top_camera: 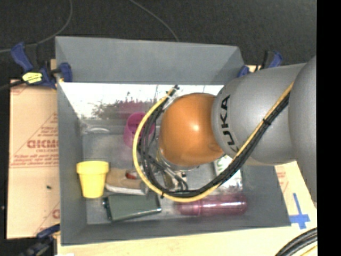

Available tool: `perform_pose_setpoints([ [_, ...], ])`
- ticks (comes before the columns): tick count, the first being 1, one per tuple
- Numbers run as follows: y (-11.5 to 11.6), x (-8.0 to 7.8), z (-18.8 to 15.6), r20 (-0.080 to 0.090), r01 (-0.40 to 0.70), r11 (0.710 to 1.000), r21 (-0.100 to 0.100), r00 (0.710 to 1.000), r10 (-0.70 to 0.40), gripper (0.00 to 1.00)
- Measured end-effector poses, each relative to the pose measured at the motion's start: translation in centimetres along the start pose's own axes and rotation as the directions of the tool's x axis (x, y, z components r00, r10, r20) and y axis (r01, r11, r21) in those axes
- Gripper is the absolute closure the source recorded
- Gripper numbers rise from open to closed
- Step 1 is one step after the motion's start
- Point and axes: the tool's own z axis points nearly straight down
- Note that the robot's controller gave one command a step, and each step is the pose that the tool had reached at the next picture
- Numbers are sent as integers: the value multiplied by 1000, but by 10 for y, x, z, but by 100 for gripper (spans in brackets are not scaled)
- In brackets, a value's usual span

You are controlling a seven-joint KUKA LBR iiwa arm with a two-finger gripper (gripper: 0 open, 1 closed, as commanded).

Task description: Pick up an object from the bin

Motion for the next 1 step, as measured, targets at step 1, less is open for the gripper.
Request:
perform_pose_setpoints([
  [1, 0, -1, -15, 1, -1, 1000, 0, 1000, 1, 100],
])
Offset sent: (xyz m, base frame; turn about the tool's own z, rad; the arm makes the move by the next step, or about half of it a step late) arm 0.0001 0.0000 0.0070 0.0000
